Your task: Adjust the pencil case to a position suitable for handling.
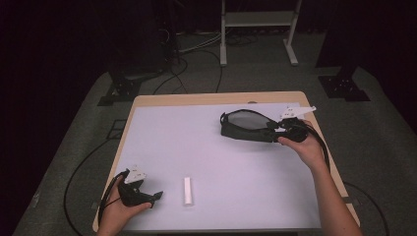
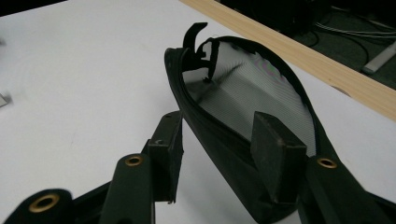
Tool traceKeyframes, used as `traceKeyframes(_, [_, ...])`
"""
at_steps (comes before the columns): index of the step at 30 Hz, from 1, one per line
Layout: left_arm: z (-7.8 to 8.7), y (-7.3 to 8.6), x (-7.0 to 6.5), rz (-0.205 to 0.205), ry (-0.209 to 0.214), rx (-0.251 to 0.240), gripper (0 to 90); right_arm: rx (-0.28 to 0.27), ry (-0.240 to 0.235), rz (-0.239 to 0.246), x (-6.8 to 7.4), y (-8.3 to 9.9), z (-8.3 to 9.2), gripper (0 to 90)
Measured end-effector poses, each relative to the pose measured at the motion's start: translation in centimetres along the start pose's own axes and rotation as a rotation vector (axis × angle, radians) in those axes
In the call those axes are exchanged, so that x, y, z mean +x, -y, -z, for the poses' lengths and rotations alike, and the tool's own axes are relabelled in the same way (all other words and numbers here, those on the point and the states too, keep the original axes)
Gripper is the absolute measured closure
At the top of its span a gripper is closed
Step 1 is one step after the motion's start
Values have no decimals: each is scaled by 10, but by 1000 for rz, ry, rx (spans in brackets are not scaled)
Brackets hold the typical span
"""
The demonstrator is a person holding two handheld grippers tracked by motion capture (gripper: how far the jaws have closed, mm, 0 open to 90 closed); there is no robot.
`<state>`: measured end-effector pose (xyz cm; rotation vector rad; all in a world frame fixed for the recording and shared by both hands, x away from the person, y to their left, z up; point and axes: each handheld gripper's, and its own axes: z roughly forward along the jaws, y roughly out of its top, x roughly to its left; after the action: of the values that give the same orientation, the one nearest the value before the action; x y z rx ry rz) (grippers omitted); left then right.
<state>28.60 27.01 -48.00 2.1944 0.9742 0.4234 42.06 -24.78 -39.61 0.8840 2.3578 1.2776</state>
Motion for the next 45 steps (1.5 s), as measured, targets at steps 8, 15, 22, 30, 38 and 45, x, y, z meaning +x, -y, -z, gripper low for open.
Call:
traceKeyframes(8, [0,0,0,0,1,1,0,-23,-52,1,-5,-8,-13,544])
traceKeyframes(15, [0,0,0,0,1,1,0,-7,-74,29,-4,-14,-27,543])
traceKeyframes(22, [0,0,0,0,0,2,0,17,-94,59,-1,-16,-40,545])
traceKeyframes(30, [0,0,0,-1,0,2,0,47,-106,80,0,-20,-55,555])
traceKeyframes(38, [0,0,0,-1,0,2,0,88,-118,83,0,-15,-70,596])
traceKeyframes(45, [0,0,0,-1,0,2,0,106,-130,81,-1,-12,-77,704])
